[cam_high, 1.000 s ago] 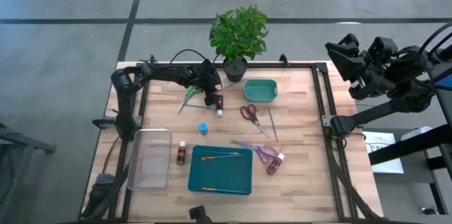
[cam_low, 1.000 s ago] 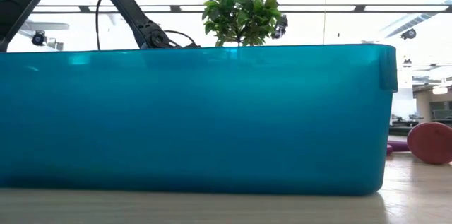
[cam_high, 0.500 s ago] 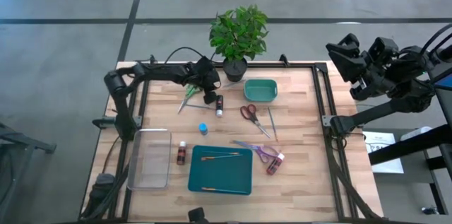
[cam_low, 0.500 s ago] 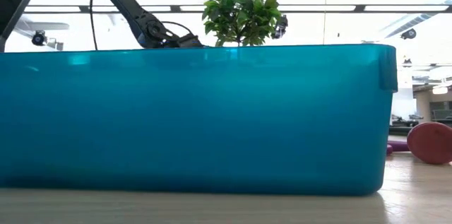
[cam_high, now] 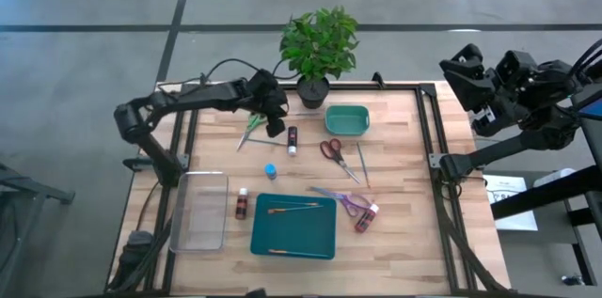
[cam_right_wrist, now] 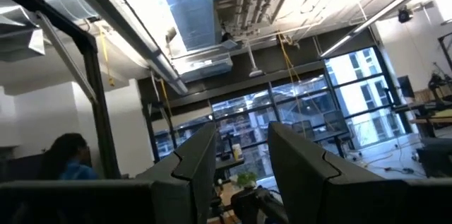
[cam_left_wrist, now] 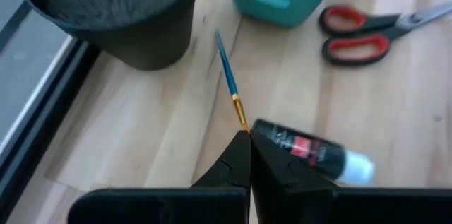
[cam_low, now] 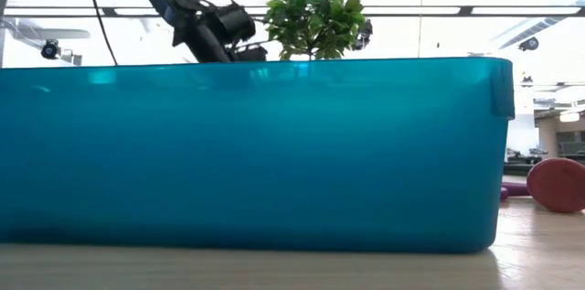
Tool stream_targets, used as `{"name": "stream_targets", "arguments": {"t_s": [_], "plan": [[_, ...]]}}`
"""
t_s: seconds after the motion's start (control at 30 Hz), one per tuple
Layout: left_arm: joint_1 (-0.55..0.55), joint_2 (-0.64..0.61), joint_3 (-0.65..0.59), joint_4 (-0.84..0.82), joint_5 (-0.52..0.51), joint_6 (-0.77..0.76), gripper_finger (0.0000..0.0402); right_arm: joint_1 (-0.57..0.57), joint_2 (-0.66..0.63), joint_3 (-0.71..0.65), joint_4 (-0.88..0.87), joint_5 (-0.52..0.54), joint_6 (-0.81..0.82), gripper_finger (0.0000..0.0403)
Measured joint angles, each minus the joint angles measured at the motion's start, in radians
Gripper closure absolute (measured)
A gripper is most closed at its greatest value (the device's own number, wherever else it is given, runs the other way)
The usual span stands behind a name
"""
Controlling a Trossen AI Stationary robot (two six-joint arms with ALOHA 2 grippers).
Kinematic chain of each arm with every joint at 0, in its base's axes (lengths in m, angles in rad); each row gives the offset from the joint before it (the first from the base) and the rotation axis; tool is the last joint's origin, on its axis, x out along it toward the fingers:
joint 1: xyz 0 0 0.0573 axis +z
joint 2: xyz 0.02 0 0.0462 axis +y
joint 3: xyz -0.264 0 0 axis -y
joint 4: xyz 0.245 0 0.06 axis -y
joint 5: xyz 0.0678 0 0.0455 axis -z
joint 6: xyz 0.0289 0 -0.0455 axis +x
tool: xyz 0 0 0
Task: Pick & Place Paint Supplies
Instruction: Put the blue paint brush into the blue bin
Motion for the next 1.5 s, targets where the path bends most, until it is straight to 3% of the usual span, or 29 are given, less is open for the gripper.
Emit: {"name": "stream_targets", "arguments": {"t_s": [0.87, 1.5], "plan": [[-0.147, -0.223, 0.000, -0.022, -0.111, -0.193, 0.0401, 0.000, -0.024, -0.001, -0.018, -0.046, -0.026, 0.0274], [-0.154, -0.237, 0.001, -0.133, -0.121, -0.194, 0.0401, 0.000, -0.032, -0.001, -0.024, -0.046, -0.040, 0.0274]]}}
